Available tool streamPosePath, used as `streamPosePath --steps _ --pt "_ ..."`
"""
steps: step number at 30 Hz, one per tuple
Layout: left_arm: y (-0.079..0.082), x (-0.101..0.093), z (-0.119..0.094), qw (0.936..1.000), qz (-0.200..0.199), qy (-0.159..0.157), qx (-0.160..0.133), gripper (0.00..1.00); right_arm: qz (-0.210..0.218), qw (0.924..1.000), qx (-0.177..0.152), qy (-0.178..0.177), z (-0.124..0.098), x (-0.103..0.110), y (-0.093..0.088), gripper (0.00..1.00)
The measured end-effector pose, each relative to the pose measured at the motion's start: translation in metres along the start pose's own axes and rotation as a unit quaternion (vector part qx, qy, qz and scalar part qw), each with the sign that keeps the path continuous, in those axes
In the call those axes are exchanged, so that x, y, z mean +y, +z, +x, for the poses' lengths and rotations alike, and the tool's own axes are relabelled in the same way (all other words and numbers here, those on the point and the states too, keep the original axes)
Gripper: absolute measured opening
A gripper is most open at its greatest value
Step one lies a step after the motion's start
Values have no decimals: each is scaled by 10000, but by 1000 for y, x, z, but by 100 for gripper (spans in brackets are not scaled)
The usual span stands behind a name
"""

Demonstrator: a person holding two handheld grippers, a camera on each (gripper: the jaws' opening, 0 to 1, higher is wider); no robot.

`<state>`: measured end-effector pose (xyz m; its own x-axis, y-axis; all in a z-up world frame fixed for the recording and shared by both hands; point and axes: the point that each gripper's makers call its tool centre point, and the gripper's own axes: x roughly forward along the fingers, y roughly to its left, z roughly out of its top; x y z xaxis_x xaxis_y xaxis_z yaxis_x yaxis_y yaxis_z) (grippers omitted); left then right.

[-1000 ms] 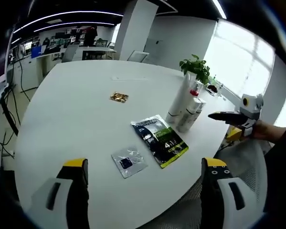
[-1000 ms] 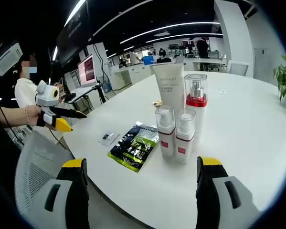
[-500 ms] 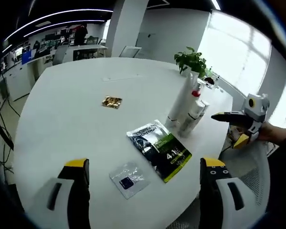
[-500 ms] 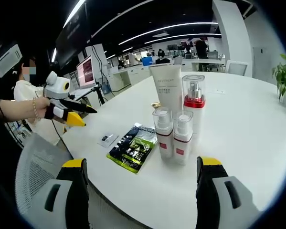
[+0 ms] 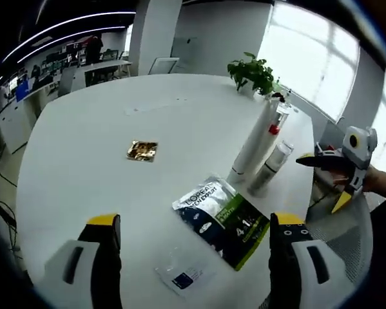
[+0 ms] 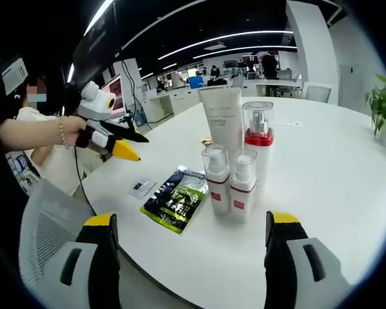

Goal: Arrange the skincare products in the storage area until every visible bottle or jar stands upright without overlapping.

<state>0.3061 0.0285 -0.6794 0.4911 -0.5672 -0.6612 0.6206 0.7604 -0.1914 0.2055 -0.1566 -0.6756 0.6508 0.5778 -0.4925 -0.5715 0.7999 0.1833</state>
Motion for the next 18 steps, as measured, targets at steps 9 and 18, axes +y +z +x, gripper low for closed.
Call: streamPosePath --steps 9,18 --pt "14 13 27 9997 166 65 190 88 67 9998 26 -164 -1 -5 -1 95" --pt "21 32 53 9980 307 124 540 87 -21 9996 118 -242 -1 -7 -3 95"
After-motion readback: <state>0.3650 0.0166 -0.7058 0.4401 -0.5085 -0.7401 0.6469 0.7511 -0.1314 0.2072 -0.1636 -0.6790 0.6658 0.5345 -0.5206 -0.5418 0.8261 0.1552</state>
